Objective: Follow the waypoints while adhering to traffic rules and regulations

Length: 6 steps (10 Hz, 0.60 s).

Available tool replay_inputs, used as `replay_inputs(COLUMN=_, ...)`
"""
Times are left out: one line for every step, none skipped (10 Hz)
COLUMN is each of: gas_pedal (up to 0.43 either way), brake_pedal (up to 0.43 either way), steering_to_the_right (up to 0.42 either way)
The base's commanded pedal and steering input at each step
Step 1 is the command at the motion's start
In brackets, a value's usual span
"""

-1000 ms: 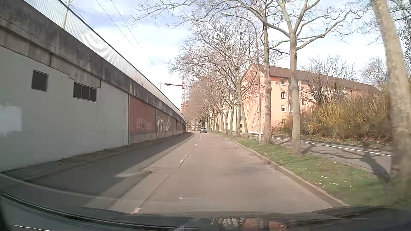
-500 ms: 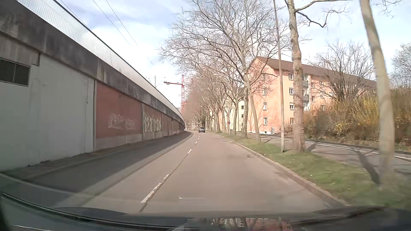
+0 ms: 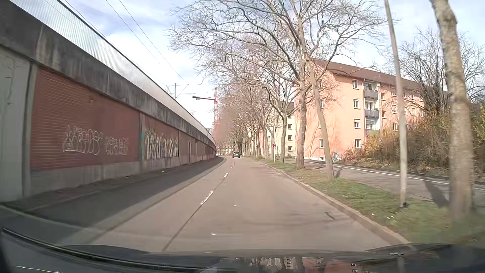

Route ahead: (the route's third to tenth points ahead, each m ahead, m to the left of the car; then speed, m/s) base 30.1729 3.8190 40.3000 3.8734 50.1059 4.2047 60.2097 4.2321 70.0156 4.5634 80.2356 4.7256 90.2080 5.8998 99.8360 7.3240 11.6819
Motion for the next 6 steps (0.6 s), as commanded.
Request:
replay_inputs(gas_pedal=0.059, brake_pedal=0.0, steering_to_the_right=0.0)
replay_inputs(gas_pedal=0.059, brake_pedal=0.0, steering_to_the_right=-0.001)
replay_inputs(gas_pedal=0.059, brake_pedal=0.0, steering_to_the_right=-0.001)
replay_inputs(gas_pedal=0.059, brake_pedal=0.0, steering_to_the_right=-0.001)
replay_inputs(gas_pedal=0.059, brake_pedal=0.0, steering_to_the_right=-0.001)
replay_inputs(gas_pedal=0.059, brake_pedal=0.0, steering_to_the_right=-0.001)
